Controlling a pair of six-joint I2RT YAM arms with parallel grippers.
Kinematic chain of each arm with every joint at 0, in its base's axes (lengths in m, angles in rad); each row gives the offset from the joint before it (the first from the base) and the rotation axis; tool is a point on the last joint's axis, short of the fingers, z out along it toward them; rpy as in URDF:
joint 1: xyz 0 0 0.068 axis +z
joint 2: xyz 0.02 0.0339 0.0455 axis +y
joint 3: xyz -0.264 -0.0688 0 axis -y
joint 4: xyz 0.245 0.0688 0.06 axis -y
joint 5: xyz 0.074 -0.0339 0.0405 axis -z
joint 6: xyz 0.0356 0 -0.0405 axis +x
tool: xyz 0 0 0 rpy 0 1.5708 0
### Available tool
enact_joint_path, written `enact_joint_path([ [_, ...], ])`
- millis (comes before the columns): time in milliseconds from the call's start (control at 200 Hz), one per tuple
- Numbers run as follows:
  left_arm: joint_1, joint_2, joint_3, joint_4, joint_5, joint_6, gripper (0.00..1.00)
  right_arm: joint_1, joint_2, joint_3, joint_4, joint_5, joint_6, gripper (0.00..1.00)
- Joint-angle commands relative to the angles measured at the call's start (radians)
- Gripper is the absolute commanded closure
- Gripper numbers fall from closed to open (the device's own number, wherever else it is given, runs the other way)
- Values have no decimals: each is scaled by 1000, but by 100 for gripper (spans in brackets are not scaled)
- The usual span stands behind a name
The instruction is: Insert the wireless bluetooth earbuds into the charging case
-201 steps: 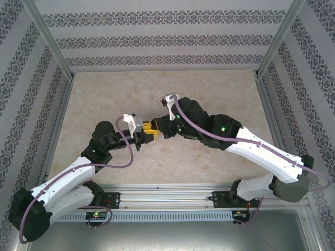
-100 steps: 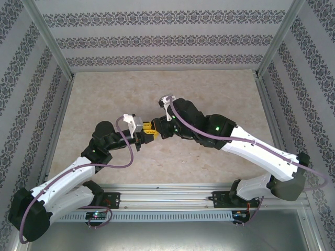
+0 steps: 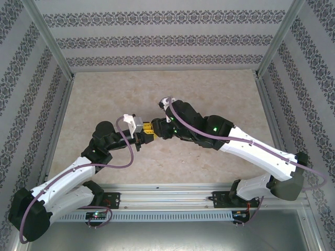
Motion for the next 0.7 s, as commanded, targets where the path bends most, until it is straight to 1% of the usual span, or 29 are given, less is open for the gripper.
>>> enact_joint_path([
  [0, -9, -22, 1, 54, 10, 1, 100, 3, -3, 4, -29, 36, 14, 66],
  [110, -9, -19, 3, 52, 13, 0, 100, 2, -4, 22, -36, 55, 13, 63],
  [195, -9, -18, 3, 53, 15, 0, 100, -1, -9, 33, -43, 71, 18, 59],
  [440, -9, -8, 6, 52, 24, -2, 100, -21, -38, 32, -37, 76, 43, 55],
  [694, -9, 8, 8, 73, 40, -14, 100, -65, -52, 7, -29, 8, 72, 53],
])
